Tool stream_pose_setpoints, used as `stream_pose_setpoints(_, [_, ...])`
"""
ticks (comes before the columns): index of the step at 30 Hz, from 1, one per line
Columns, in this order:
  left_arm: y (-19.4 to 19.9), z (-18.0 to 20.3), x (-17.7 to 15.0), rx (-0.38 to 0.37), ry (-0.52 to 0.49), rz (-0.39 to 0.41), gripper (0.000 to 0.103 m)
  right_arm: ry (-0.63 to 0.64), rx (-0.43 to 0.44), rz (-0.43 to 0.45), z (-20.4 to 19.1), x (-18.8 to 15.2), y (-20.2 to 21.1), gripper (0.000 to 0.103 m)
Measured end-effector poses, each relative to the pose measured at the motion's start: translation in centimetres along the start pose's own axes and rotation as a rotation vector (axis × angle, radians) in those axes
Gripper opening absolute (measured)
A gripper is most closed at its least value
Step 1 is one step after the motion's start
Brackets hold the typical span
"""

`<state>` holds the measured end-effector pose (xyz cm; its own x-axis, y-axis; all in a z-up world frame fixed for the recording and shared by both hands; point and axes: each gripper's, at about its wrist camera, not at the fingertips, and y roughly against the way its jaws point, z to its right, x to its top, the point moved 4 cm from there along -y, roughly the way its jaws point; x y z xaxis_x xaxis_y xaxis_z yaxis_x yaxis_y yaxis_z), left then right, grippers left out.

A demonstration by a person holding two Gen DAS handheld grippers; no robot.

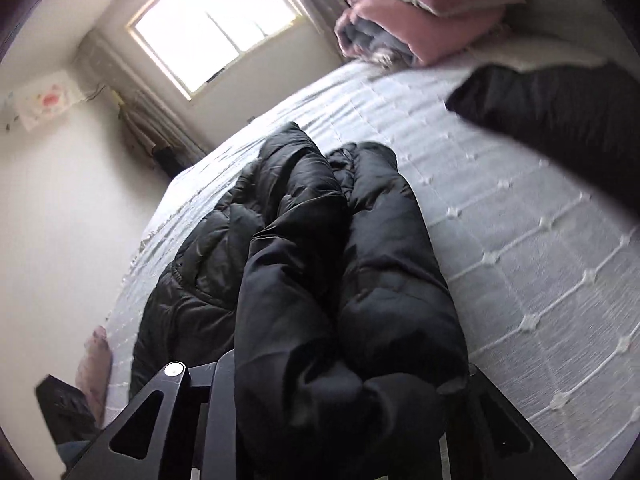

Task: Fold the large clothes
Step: 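Lift and carry the bundle with both tools toward the pink pillows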

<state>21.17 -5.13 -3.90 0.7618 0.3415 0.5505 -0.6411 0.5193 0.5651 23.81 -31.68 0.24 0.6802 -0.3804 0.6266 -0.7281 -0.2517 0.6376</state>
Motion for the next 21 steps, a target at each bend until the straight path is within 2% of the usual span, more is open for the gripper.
stream_pose_setpoints(5, [0.9,2.2,0.3,0.039,-0.087,0.038,0.034,0.151,-0.099,0.071,-1.6,0.1,2.1,0.023])
stream_pose_setpoints(8, [1.4,3.5,0.7,0.031,-0.116,0.06,0.033,0.217,-0.135,0.113,-2.0,0.2,3.5,0.022])
stream_pose_setpoints(15, [2.2,7.3,1.7,-0.01,-0.186,0.129,0.033,0.309,-0.144,0.212,-2.6,2.0,6.6,0.02])
stream_pose_setpoints(21, [1.2,13.2,3.7,-0.058,-0.232,0.197,0.032,0.347,-0.122,0.257,-0.6,6.5,8.9,0.02])
